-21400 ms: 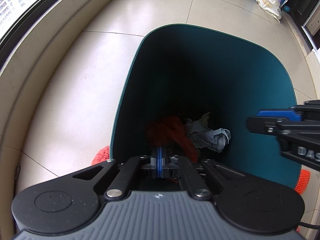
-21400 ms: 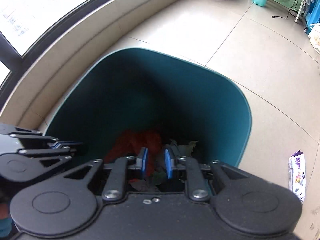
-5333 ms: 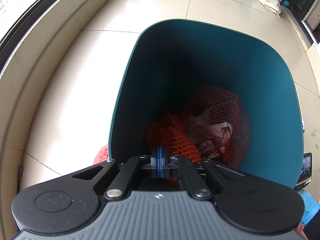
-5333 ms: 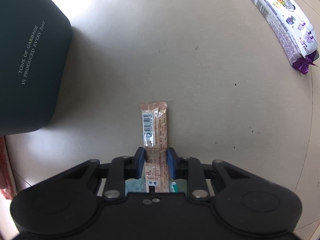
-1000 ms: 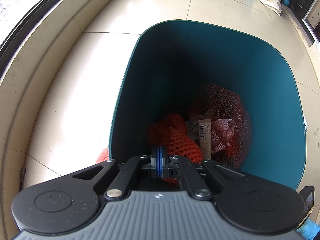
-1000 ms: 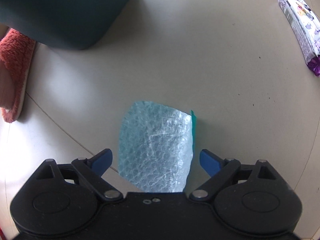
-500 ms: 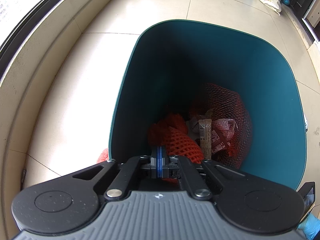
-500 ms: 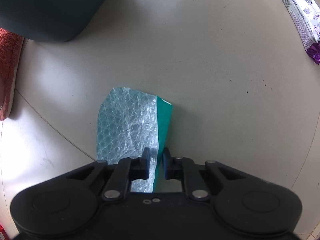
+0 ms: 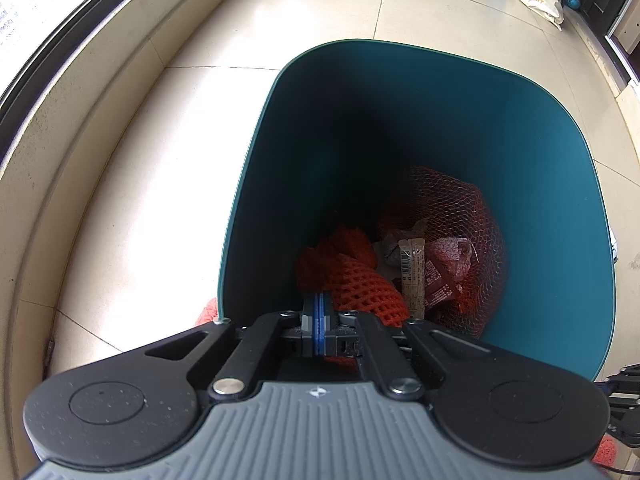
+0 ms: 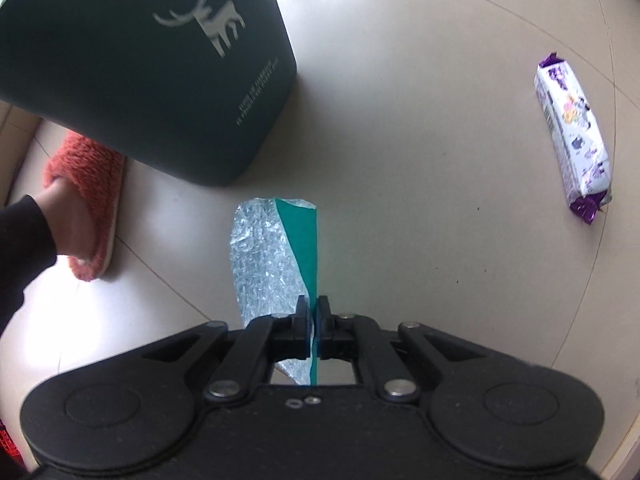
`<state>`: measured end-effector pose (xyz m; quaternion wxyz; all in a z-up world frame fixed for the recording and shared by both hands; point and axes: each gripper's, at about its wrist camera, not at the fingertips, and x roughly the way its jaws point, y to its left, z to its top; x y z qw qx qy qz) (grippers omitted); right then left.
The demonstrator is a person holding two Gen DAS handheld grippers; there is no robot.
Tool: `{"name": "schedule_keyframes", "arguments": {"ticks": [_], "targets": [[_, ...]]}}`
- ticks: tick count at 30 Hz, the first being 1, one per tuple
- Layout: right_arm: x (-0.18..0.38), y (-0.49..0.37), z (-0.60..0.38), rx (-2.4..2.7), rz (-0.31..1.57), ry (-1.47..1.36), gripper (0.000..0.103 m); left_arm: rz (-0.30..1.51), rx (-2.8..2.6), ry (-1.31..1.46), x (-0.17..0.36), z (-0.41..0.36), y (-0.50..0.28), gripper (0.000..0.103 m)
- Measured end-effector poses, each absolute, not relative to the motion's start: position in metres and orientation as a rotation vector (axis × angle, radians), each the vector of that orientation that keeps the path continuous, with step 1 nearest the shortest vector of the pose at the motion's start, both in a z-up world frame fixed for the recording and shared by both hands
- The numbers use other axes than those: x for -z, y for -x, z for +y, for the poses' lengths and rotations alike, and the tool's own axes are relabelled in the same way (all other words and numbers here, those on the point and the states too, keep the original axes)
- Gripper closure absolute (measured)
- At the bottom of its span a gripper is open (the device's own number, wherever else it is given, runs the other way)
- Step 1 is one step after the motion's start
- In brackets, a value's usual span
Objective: Collect trash
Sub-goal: 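Lift the bubble-wrap sheet into the bin and open the right tool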
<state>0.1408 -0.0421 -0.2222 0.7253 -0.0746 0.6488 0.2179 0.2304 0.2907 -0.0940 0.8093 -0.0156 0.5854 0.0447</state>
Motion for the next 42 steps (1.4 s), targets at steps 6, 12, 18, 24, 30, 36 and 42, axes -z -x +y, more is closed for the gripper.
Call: {"name": "schedule_keyframes", "arguments": {"ticks": [6, 12, 18, 24, 30, 36, 42], "targets": [[0.128, -0.177, -0.051, -0.53, 1.341, 0.076, 0.102, 1.255, -0.099, 0.035, 0.094, 0.29, -0.231, 0.103], [0.055, -0.194, -0.036, -0.568, 1.228, 0.071, 0.102, 1.256, -0.101, 0.038, 0.094, 0.29, -0.231, 0.103], [0.006, -0.217, -0.017, -0.593, 1.092, 0.028, 0.102, 1.256, -0.099, 0.038, 0.094, 0.291, -0.231, 0.103], [-0.01, -0.241, 0.027, -0.627, 1.017, 0.036, 0.102, 1.257, -0.097, 0.043, 0.094, 0.292, -0.231, 0.103], [0.016, -0.269, 0.081, -0.611, 1.031, 0.076, 0.102, 1.257, -0.09, 0.054, 0.094, 0.294, -0.231, 0.103], [0.067, -0.286, 0.118, -0.57, 1.116, 0.11, 0.102, 1.252, -0.087, 0.059, 0.094, 0.298, -0.23, 0.103], [0.116, -0.295, 0.139, -0.514, 1.19, 0.19, 0.102, 1.251, -0.084, 0.06, 0.094, 0.299, -0.23, 0.103]]}}
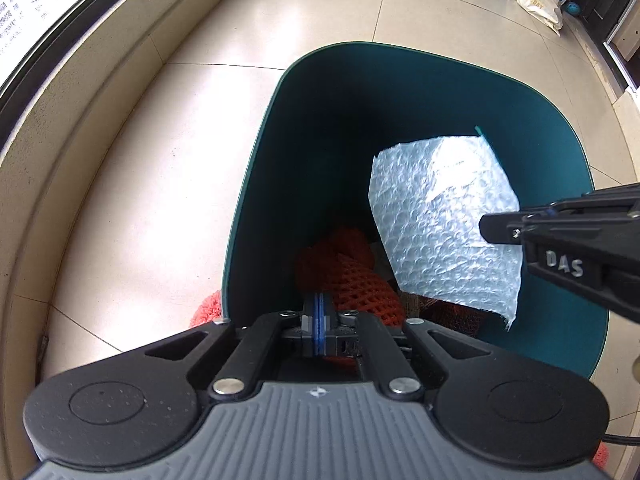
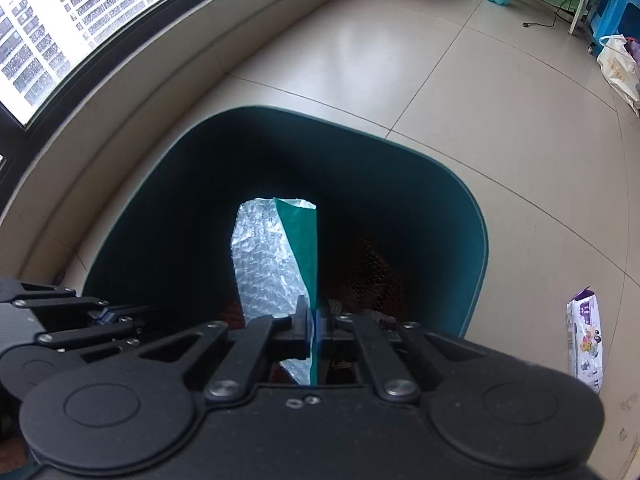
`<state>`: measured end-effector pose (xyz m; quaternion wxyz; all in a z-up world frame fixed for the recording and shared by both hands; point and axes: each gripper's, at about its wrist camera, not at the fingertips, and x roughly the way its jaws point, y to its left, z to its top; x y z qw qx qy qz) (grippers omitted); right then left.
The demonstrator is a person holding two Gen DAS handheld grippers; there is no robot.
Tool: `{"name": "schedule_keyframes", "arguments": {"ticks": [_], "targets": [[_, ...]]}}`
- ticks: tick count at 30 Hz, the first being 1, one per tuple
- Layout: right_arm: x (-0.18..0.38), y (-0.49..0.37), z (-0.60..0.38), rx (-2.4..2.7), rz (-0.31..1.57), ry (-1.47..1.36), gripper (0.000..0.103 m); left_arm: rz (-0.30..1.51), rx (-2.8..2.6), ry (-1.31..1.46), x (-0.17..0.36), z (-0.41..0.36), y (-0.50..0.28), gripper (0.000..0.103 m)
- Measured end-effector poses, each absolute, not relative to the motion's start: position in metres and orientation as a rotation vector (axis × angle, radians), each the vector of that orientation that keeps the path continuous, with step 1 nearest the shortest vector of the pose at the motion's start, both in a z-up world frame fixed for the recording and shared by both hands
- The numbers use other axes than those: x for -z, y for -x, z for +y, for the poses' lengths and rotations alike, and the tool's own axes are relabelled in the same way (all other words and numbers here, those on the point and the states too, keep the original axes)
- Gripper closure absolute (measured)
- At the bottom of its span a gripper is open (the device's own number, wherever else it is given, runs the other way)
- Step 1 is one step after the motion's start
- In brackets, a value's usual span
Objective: Collect trash
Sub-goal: 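Lift the bubble-wrap sheet into the bin and open the right tool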
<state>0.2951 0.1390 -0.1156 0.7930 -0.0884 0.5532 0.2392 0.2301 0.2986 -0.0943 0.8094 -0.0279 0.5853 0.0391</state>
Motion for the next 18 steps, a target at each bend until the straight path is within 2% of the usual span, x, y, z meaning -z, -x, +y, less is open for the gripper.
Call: {"name": "schedule_keyframes", "arguments": {"ticks": [10, 12, 14, 18], "targets": [[0.159, -0.305, 0.149, -0.448, 1.28, 0.267, 0.102, 1.252, -0.077, 0.062, 0.096, 0.3, -0.232, 0.103], [0.162, -0.305, 0.155, -0.441, 1.281, 0.291, 0.099, 1.252, -0.076, 0.06, 0.096, 0.3, -0.232, 0.103], [0.164, -0.3, 0.16, -0.443, 1.282, 0.302, 0.092, 1.251, -0.075, 0.06, 0.096, 0.3, -0.232, 0.103], [0.16, -0.299, 0.157, -0.469, 1.279, 0.269, 0.088, 1.25, -0.076, 0.058, 0.097, 0.299, -0.232, 0.103]]}}
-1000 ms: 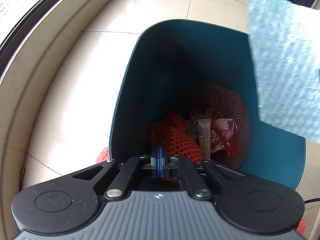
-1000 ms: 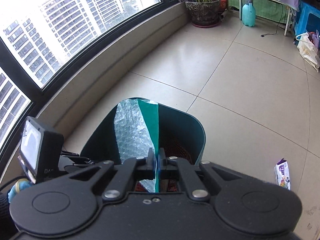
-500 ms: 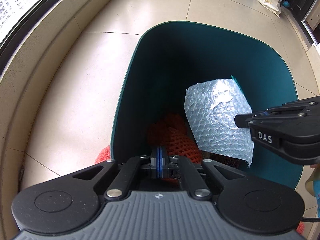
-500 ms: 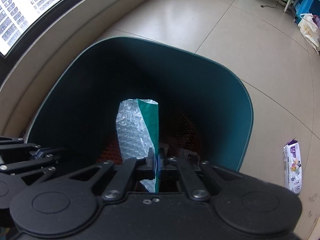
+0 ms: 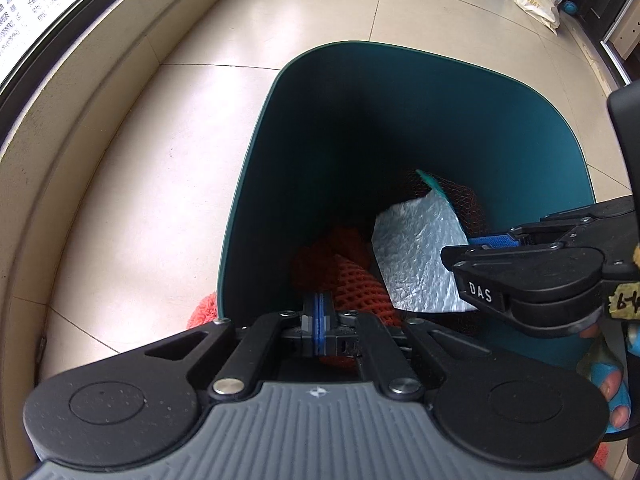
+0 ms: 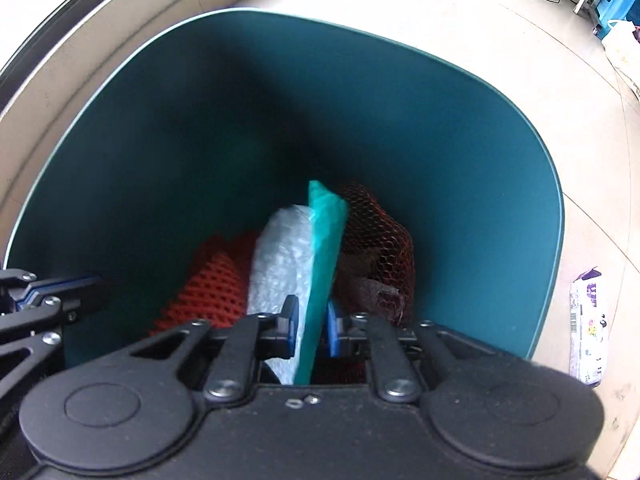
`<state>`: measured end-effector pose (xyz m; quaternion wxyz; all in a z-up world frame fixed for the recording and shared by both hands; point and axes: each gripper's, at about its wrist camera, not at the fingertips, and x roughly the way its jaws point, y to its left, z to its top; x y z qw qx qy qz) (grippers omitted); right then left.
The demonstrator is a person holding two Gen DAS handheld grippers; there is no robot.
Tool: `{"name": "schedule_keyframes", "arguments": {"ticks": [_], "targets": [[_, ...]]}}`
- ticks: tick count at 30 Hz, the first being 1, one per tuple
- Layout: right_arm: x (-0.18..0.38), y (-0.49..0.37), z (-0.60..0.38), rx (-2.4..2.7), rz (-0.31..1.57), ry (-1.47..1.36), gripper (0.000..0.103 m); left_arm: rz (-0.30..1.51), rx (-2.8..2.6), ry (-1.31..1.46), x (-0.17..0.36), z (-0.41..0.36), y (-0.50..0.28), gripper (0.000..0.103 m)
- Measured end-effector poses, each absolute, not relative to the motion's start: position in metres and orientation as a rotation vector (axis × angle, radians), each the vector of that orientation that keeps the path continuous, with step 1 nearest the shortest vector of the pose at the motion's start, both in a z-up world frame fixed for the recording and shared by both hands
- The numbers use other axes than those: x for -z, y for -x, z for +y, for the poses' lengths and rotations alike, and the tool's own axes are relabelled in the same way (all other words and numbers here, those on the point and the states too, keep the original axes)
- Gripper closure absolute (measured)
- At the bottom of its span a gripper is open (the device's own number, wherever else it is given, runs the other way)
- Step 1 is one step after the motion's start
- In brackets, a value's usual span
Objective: Collect trash
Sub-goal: 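Lift the bubble-wrap sheet into the bin and open the right tool, then move the right tool to the white-purple snack packet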
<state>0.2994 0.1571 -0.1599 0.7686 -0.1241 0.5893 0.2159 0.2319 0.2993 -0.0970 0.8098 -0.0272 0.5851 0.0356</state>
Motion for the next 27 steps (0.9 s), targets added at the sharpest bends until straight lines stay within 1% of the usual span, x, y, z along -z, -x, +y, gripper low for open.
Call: {"name": "schedule_keyframes", "arguments": {"ticks": [1, 2, 5, 9, 13, 19, 22, 25, 27], "targets": [[0.157, -0.299, 0.153, -0.473, 1.273, 0.265, 0.087, 1.25, -0.077, 0.057, 0.097, 0.299, -0.232, 0.103], [0.154, -0.299, 0.15, -0.48, 1.266, 0.257, 0.083, 1.25, -0.077, 0.057, 0.097, 0.298, -0.232, 0.103], [0.142, -0.296, 0.144, -0.52, 1.25, 0.236, 0.076, 1.25, -0.078, 0.057, 0.097, 0.298, -0.231, 0.103], [0.116, -0.281, 0.126, -0.576, 1.221, 0.215, 0.069, 1.25, -0.08, 0.052, 0.097, 0.297, -0.231, 0.103], [0.09, -0.272, 0.112, -0.634, 1.196, 0.175, 0.06, 1.25, -0.084, 0.05, 0.096, 0.296, -0.231, 0.103], [0.05, -0.262, 0.078, -0.686, 1.139, 0.11, 0.053, 1.253, -0.088, 0.049, 0.094, 0.294, -0.231, 0.103], [0.032, -0.258, 0.059, -0.69, 1.11, 0.094, 0.045, 1.254, -0.091, 0.046, 0.094, 0.294, -0.231, 0.103], [0.012, -0.262, 0.035, -0.674, 1.077, 0.086, 0.041, 1.255, -0.092, 0.045, 0.094, 0.294, -0.231, 0.103], [0.007, -0.267, 0.018, -0.645, 1.061, 0.084, 0.04, 1.255, -0.093, 0.047, 0.093, 0.294, -0.231, 0.103]]}}
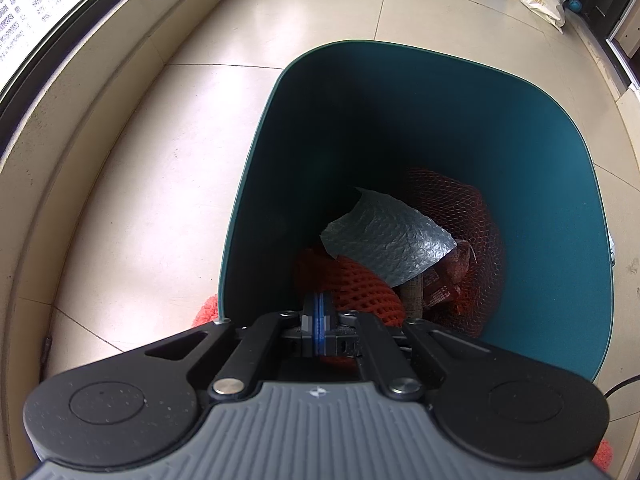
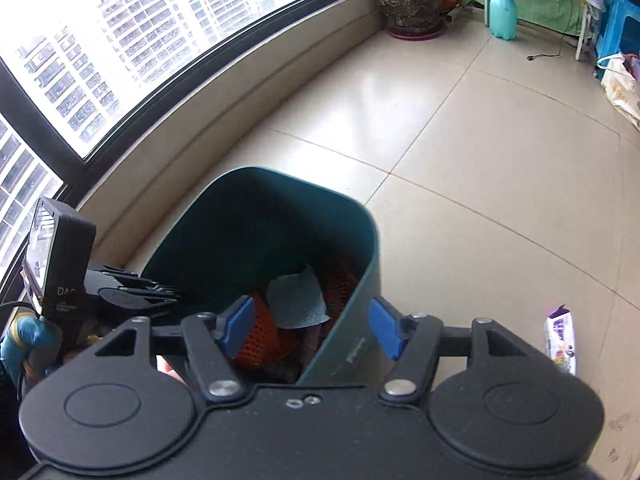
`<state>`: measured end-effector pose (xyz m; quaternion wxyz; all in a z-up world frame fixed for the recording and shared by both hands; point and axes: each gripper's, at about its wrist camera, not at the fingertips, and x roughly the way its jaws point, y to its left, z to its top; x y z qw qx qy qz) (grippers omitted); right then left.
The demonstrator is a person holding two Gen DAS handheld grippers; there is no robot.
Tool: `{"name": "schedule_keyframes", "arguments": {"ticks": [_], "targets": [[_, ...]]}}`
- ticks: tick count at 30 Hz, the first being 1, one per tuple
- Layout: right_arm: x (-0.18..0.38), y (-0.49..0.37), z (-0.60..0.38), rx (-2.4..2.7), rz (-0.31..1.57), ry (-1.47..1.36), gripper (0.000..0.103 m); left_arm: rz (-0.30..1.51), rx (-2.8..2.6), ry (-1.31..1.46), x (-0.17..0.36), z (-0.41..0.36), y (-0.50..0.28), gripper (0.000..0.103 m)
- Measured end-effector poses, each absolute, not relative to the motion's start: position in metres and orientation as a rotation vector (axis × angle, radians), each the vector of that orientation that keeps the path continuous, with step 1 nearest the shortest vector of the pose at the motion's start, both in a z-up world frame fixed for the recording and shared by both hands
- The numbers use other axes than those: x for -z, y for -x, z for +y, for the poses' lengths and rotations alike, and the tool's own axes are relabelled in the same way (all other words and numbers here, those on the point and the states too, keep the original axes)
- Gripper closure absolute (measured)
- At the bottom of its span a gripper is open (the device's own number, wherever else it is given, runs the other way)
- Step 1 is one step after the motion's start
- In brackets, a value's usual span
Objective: Collect trash
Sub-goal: 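Move the right tool to the white-purple snack packet, then close the right tool on the white-purple snack packet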
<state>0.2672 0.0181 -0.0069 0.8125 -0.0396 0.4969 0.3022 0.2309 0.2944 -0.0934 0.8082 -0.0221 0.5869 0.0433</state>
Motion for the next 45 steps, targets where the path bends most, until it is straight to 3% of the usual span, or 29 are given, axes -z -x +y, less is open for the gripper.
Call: {"name": "schedule_keyframes", "arguments": {"ticks": [9, 16, 32, 40, 45], "targets": [[0.028, -0.308, -0.087, -0.427, 1.044, 0.0, 0.023, 1.259, -0.094, 0.044, 0.093, 0.294, -0.231, 0.103], [0.095, -0.345, -0.174, -0.243, 1.124, -0.044, 0.009, 1.264, -0.096, 0.017, 0.094, 0.291, -0.23, 0.103], [0.28, -0.399, -0.216, -0.044, 1.351, 0.164, 0.007, 1.294, -0.091, -0.097, 0.097, 0.279, -0.227, 0.103], [0.338, -0.414, -0.206, 0.085, 1.437, 0.207, 0.017, 1.271, -0.061, -0.112, 0.096, 0.279, -0.222, 0.103], [0.347, -0.411, -0.187, 0.141, 1.443, 0.261, 0.044, 1.252, -0.051, -0.094, 0.095, 0.282, -0.221, 0.103]]}}
